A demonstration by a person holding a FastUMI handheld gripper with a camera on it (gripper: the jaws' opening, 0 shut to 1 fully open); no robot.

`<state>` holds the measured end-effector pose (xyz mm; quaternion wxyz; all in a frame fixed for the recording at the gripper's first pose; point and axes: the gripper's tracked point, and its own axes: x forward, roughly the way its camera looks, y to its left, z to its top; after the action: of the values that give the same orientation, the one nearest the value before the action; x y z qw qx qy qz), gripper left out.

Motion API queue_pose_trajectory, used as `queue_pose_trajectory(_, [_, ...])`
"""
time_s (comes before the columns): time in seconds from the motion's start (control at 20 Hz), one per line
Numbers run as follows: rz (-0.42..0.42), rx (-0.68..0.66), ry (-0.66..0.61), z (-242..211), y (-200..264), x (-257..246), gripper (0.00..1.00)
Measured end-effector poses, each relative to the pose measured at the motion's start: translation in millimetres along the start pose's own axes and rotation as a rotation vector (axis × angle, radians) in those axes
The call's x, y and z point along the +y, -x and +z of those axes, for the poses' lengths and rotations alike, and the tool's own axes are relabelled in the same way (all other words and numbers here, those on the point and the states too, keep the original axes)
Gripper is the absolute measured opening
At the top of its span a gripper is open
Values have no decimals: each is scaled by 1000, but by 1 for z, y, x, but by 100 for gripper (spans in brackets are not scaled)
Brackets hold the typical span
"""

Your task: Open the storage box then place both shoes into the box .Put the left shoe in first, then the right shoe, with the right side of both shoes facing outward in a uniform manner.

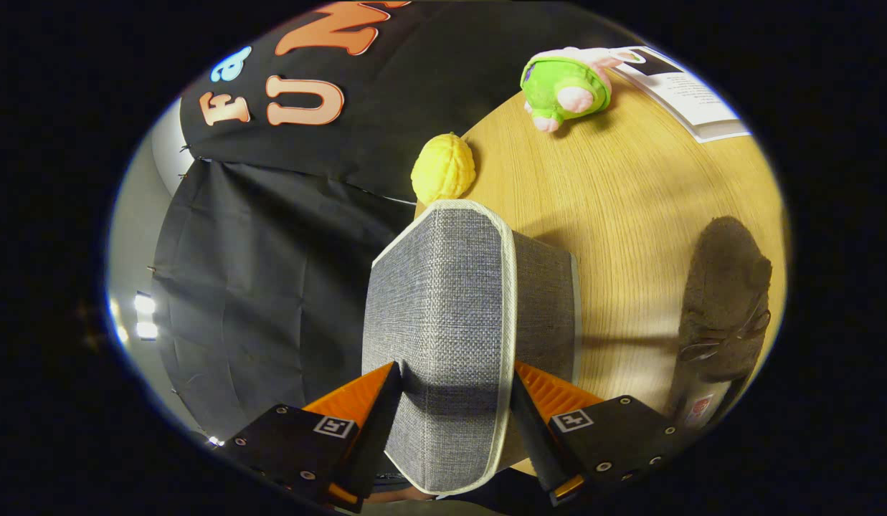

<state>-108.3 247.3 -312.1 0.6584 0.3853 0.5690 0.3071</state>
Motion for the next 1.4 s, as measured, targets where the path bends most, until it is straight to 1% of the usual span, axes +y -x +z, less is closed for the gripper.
queue_pose_trajectory(0.05, [0, -6, 8, 3, 4, -1, 82])
queue_pose_trajectory(0.1, [-13, -19, 12, 6, 7, -5, 76])
queue_pose_trajectory(0.15, [-23, -35, 13, 9, 11, -8, 73])
queue_pose_trajectory(0.2, [-30, -57, 9, 15, 14, -11, 61])
queue_pose_trajectory(0.25, [-32, -75, 4, 20, 19, -11, 53])
queue_pose_trajectory(0.3, [-37, -86, 1, 25, 22, -9, 38])
queue_pose_trajectory(0.35, [-48, -84, 4, 27, 25, -6, 32])
queue_pose_trajectory(0.4, [-48, -78, 13, 27, 29, 3, 24])
queue_pose_trajectory(0.45, [-42, -71, 25, 27, 32, 11, 21])
queue_pose_trajectory(0.5, [-38, -65, 45, 28, 34, 21, 16])
queue_pose_trajectory(0.55, [-38, -64, 67, 29, 37, 31, 15])
queue_pose_trajectory(0.6, [-30, -60, 91, 30, 38, 43, 10])
queue_pose_trajectory(0.7, [-4, -55, 142, 30, 41, 70, 8])
queue_pose_trajectory(0.95, [98, -75, 263, 33, 36, 156, 8])
queue_pose_trajectory(1.15, [132, -52, 336, 20, 5, 204, 9])
queue_pose_trajectory(1.4, [152, -22, 348, 1, -42, 240, 10])
